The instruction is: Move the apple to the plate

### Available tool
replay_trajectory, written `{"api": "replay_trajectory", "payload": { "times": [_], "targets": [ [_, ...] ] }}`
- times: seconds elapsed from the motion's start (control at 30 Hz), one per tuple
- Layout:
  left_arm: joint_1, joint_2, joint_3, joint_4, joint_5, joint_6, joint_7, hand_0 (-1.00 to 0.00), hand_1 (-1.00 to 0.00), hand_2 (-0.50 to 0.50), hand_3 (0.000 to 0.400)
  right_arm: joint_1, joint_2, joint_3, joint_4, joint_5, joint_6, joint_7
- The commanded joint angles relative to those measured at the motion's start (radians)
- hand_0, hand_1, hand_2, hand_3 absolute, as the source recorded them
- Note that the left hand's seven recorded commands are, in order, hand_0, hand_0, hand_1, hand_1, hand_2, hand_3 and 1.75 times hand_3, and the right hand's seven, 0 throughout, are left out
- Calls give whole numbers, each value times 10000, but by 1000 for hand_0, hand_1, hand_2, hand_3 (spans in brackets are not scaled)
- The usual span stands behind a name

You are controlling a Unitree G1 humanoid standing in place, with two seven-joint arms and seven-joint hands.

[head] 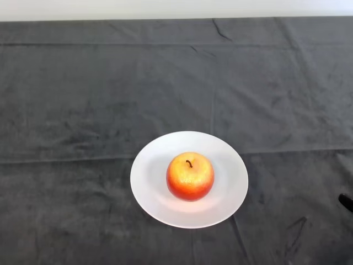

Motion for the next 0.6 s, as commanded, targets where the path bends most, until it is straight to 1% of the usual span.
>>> {"api": "replay_trajectory", "payload": {
  "times": [0.03, 0.27, 0.43, 0.6],
  "targets": [
    [-6, 816, 395, 397, -139, -378, 130, 0, 0, 0, 0, -90, 240, 81, 520, 325, 319, -45],
    [215, 1436, 1447, 1784, -427, -1132, 386, 0, 0, 0, 0, -93, 210, 128, 531, 368, 290, -74],
    [452, 1967, 2286, 2769, -756, -1508, 498, 0, 0, 0, 0, -96, 187, 164, 539, 400, 269, -96],
    [359, 2329, 2683, 3650, -851, -1795, 927, 0, 0, 0, 0, -99, 164, 200, 547, 433, 247, -118]
  ]
}}
